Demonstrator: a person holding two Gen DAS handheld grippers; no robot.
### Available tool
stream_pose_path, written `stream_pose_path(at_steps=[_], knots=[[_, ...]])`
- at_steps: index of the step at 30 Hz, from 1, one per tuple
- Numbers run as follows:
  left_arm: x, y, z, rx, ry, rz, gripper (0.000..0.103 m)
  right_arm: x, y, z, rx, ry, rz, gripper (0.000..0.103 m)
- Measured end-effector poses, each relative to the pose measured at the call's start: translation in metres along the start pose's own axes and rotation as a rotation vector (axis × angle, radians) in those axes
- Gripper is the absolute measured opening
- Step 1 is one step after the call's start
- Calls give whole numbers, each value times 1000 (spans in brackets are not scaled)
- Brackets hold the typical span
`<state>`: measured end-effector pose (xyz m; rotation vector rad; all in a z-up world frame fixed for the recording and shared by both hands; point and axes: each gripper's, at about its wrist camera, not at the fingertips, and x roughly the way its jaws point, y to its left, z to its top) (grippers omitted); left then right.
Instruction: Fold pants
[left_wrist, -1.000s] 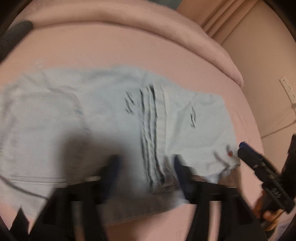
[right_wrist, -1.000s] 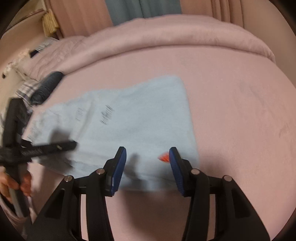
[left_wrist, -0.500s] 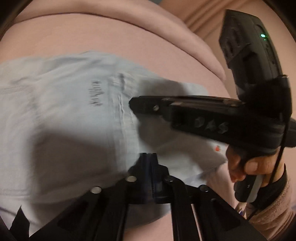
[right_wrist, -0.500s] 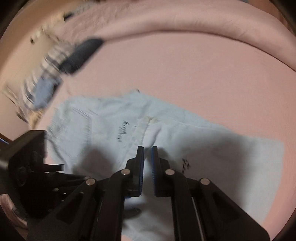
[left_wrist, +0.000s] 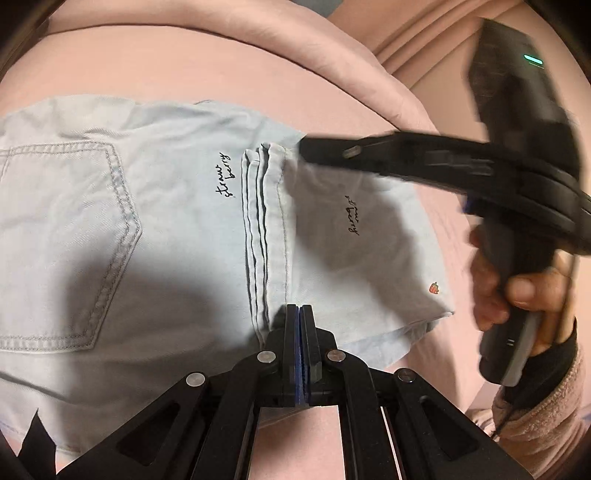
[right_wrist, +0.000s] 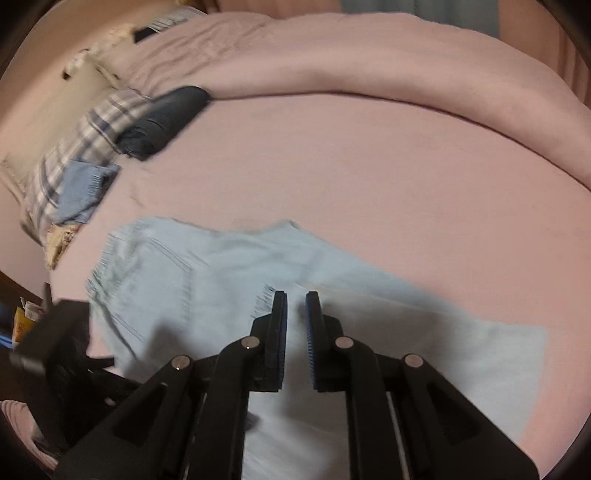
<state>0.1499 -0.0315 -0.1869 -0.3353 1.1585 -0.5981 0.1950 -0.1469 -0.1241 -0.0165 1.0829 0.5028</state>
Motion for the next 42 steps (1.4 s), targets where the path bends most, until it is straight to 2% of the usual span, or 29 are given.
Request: stream_pose_path(at_steps=[2,3,4,5,8,11,12,13,14,16,17,18,20,23,24,25,26,27,28,31,33,36,42], knots=[[3,-1,-1,1,2,10,5,15,-3,-1,14,39,-10,11],[7,-6,-1,0,5,23,5,33,-2,-1,-2,61,-68,11],[7,-11,0,3,0,25,5,43,-6,0,-3,79,-91,10],[6,-11,-2,10,-3,25,5,56,-8,-1,27,92,-79,9],[2,-15,-8,35,-7,36,5,40,-12,-2,90,30,-38,12],[-7,-9,-10,26,-8,40,5,0,-19,-17,151,-56,2,17],[-8,-9,-13,21,-9,38,5,-21,-23,-30,154,-89,-9,21],[-7,-9,-14,15,-8,36,5,-32,-27,-43,157,-97,-29,31],[-5,-11,-14,13,-7,35,5,-41,-33,-57,163,-91,-55,32],[-6,-8,-12,13,-4,31,5,-44,-44,-84,168,-42,-123,31],[-8,-6,-12,14,-1,30,5,-44,-52,-102,176,0,-173,25],[-10,-6,-12,20,-1,33,5,-46,-59,-128,183,26,-208,24],[-12,-4,-12,26,3,34,5,-62,-60,-154,182,-40,-176,24],[-19,0,-6,1,6,11,5,-87,-61,-180,269,-101,-147,26],[-23,2,-7,-15,2,-10,8,-96,-62,-188,319,-115,-129,27],[-31,4,-11,-25,-2,2,17,-100,-59,-194,344,-126,-122,30],[-40,8,-16,-29,-12,25,43,-109,-55,-203,359,-146,-116,34],[-49,14,-22,-41,-29,19,62,-113,-51,-208,359,-158,-126,36],[-58,19,-28,-61,-46,0,65,-116,-47,-211,357,-164,-131,37],[-88,41,-45,-146,-102,-39,66,-122,-35,-219,344,-191,-102,40],[-110,57,-58,-207,-150,-24,73,-120,-22,-216,331,-209,-74,44],[-136,82,-75,-298,-217,18,76,-107,-2,-200,293,-220,-37,46],[-162,136,-96,-512,-286,-22,76,-82,30,-172,255,-231,82,49]])
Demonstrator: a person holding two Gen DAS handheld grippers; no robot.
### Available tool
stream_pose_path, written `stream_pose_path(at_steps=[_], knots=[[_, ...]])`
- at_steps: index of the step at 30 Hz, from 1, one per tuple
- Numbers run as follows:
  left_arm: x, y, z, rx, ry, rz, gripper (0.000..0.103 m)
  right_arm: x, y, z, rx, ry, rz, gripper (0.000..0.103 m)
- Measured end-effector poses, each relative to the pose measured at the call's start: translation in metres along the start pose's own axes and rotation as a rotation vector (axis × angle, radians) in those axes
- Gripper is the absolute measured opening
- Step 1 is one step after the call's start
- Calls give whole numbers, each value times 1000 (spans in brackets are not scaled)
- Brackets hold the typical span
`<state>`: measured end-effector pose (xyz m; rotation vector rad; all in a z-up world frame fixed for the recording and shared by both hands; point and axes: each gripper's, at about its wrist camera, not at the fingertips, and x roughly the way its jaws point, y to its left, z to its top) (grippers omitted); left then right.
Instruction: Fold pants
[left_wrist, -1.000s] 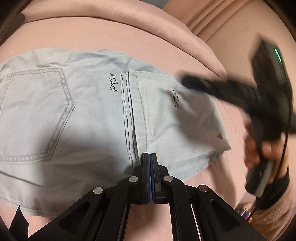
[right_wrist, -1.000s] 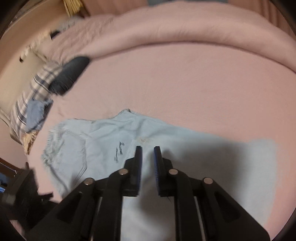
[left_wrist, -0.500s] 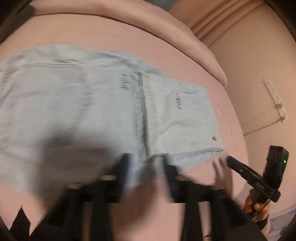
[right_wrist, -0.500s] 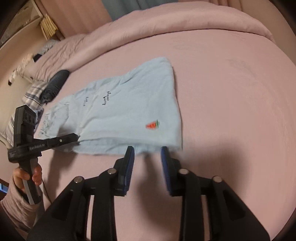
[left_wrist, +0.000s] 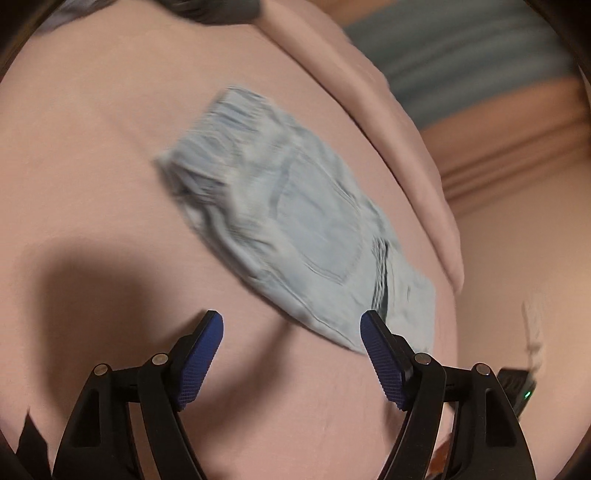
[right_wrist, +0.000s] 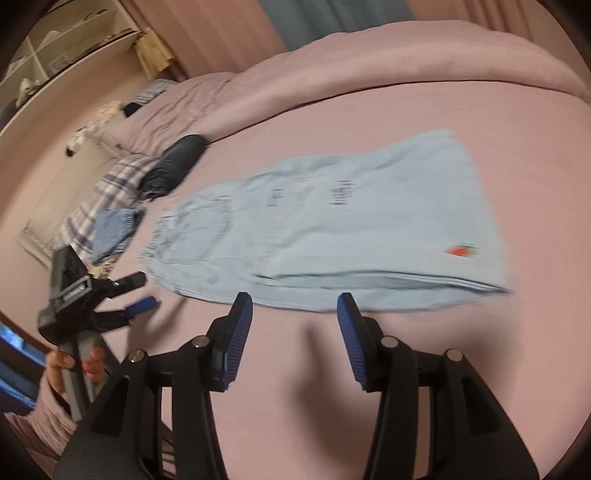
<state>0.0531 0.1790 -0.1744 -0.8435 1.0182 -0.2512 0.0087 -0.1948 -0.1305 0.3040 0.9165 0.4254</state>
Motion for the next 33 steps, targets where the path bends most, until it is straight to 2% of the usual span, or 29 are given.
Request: stream_pose_path(at_steps=[3,8,14,16,17,18,22,28,33], knots=[[-2,13,7,-59,-9,-34,76,24,25,4,-24,38,33,49],[5,23,23,-113,-31,-45,76,47,57,7,-80,81,68,49],[24,14,43,-152,-65,-10,76,55,80,19,-156,68,-21,49],[26,8,41,-129,-78,26,68,56,83,22,-170,65,-56,49],[27,4,40,-103,-82,68,46,56,83,23,-171,65,-69,49],[29,3,40,-85,-73,101,30,57,83,24,-173,64,-86,49],[25,9,38,-94,-77,90,28,58,76,28,-166,62,-146,49],[15,-17,36,13,-131,139,22,54,67,28,-138,55,-151,50],[12,-45,36,133,-174,197,20,57,57,38,-63,70,1,49]])
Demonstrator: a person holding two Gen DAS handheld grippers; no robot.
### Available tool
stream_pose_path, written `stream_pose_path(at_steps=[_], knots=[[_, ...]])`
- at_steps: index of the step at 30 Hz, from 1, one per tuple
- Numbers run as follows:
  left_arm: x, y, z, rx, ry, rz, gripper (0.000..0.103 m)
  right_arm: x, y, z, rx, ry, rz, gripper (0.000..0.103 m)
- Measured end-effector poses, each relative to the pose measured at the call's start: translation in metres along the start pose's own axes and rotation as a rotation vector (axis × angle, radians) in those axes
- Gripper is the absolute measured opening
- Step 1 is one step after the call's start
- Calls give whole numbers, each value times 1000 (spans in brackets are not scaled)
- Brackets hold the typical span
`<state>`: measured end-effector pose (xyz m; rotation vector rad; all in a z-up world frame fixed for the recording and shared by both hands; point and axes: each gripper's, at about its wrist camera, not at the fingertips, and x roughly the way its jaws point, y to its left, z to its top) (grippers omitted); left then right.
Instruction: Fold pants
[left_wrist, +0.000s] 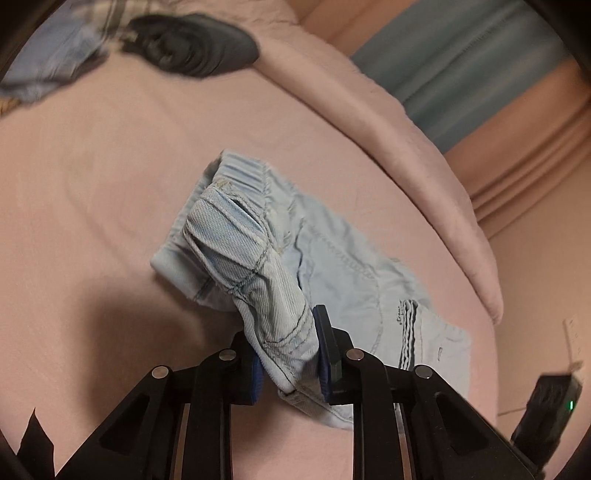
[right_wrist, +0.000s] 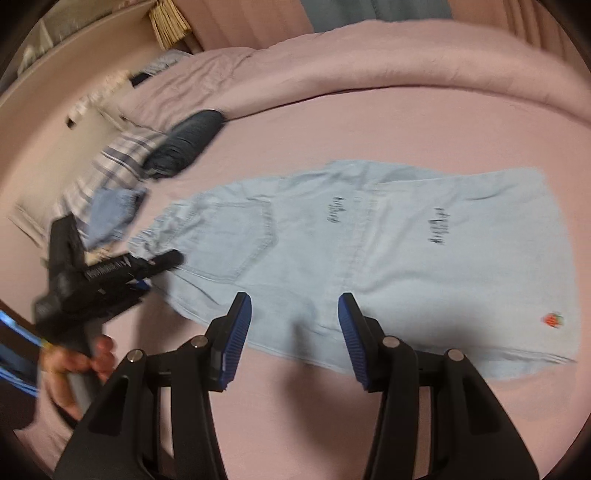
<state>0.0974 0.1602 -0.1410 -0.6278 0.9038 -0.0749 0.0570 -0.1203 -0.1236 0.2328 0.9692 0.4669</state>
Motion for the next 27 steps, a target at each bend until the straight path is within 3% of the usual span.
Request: stream_pose_path(at_steps=[4,7,11,16,19,21,22,24,26,27], knots=[[-14,-40,-1,188,-64,38,19,11,-15,10,45,8,-55,51],[-25,-90,-9,378,-121,49,17,11,-37,11,121,-3,-24,51],[-22,-163,-30,603,-131,13,17,-1,-82,5,307,-49,56,51],[15,-234,-79,843,-44,-47,17,-33,-141,-12,537,-148,181,50],[60,-250,-110,955,125,-35,23,-35,-174,-27,699,-165,347,50],[68,-244,-120,971,158,-53,26,-33,-193,-39,839,-195,454,49],[63,-238,-120,967,146,-73,31,-33,-200,-44,895,-195,466,45],[46,-219,-110,914,133,-124,71,-31,-202,-49,915,-197,503,48],[26,-195,-97,849,94,-158,87,-33,-198,-51,901,-201,506,48],[12,-176,-87,805,70,-185,87,-33,-197,-52,908,-194,504,48]])
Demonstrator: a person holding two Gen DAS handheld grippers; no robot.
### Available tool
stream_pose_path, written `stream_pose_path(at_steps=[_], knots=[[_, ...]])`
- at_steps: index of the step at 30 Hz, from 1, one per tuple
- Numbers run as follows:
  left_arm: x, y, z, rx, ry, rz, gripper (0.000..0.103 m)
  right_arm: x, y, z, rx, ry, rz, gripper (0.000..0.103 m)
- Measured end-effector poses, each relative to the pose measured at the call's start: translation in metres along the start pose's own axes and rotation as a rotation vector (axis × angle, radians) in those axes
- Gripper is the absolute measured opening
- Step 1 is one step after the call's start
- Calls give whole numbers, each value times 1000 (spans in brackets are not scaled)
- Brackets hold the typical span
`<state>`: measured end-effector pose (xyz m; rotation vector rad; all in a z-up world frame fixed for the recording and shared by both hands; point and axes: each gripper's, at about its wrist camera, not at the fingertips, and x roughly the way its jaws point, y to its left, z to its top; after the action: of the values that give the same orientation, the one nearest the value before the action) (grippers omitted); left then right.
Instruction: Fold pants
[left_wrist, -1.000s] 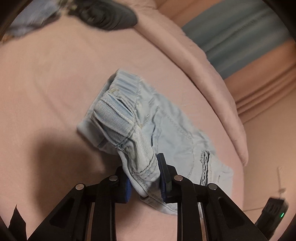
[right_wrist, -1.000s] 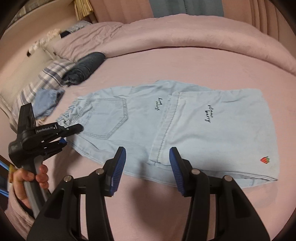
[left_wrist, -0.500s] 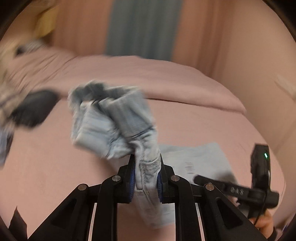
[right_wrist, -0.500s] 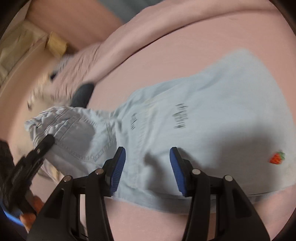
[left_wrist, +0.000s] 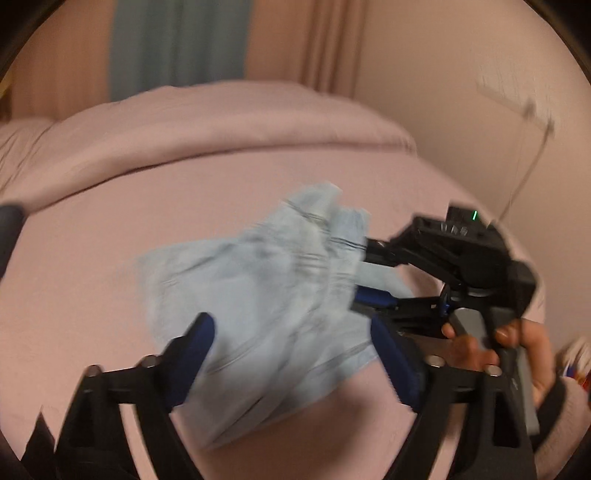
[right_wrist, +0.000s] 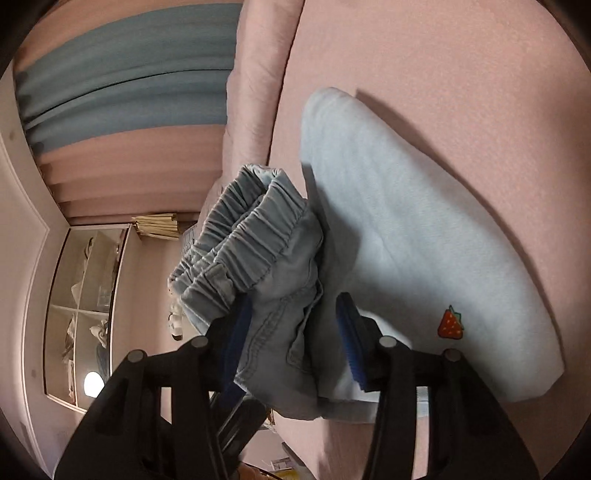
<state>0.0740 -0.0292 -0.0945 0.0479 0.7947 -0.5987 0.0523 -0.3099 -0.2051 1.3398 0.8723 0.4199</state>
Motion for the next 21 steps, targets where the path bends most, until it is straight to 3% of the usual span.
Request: stream_pose_path(at_steps=[3,5,6,8,9,13,18,21], knots=[[-26,44,-18,-108,-9,56,87,-4,4,-6,-1,-8,-45,47],[-29,71,-33,-184,19,78,87,-7,15,-6,-30,-32,-125,49],[-27,89,-41,-249,41,83,87,-13,24,-10,-79,-52,-222,51],[-23,106,-50,-321,55,76,87,-25,37,-12,-185,-102,-366,73],[-21,112,-54,-349,59,71,87,-29,39,-12,-220,-113,-391,75],[-17,114,-64,-390,62,50,87,-40,23,-11,-140,-52,-318,75],[-18,118,-71,-412,64,17,87,-69,26,-17,-148,-79,-322,77],[-17,121,-71,-410,70,12,87,-62,30,-15,-158,-83,-338,81]])
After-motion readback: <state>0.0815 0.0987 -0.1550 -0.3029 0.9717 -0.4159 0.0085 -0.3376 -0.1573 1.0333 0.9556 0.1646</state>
